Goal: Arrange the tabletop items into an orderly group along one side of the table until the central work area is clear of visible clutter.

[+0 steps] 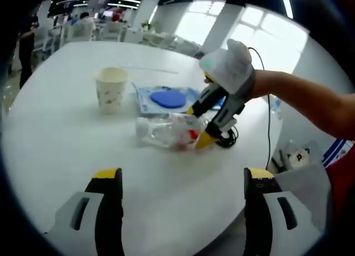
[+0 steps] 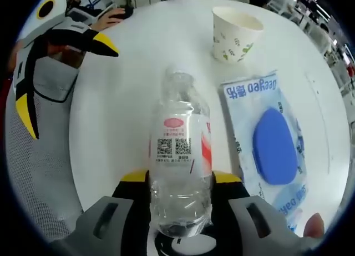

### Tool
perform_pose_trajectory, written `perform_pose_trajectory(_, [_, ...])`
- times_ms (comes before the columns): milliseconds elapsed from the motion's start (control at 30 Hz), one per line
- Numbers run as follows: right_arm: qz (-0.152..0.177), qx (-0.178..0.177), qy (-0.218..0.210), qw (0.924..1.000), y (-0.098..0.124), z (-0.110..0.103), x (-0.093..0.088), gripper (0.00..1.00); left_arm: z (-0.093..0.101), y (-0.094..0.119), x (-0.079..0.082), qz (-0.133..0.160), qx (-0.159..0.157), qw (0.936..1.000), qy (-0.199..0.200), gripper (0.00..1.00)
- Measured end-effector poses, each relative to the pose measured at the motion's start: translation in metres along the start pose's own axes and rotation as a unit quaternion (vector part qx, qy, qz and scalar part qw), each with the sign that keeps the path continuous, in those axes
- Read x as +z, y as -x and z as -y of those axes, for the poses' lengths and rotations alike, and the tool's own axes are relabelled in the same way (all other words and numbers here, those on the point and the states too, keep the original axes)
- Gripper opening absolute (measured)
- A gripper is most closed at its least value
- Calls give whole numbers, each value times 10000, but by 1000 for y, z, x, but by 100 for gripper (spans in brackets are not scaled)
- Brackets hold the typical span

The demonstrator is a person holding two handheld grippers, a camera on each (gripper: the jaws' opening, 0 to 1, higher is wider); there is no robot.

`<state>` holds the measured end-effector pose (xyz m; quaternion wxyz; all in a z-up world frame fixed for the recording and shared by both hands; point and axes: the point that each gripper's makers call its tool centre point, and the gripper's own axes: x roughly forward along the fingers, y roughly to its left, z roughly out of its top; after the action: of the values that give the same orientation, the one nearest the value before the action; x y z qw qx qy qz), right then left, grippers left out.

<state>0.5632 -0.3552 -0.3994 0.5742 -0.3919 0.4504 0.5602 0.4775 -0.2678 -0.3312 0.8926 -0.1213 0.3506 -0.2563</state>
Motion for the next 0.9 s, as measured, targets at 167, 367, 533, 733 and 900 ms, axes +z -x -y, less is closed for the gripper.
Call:
perform_pose_trajectory(167, [-62,31,18,10000,-1,0,0,44,-1,0,0,3,7,10000,10,88])
perform_pose_trajectory(367, [91,53,24,9999,0,-5,12,58,0,0,0,-10,0,10000,15,87])
perform_pose_trajectory(533, [181,7,50,9998,-2,-3,21,57,0,0,0,-13,-4,10000,25,87])
perform_pose_trajectory(733, [146,-32,90,9998,-7,1,27,52,-1,0,0,-5,0,10000,39,87])
perform_pose_trajectory(900, [60,-6,138,9999,-11,-2,27,49,-1,0,0,-6,-1,10000,51,87])
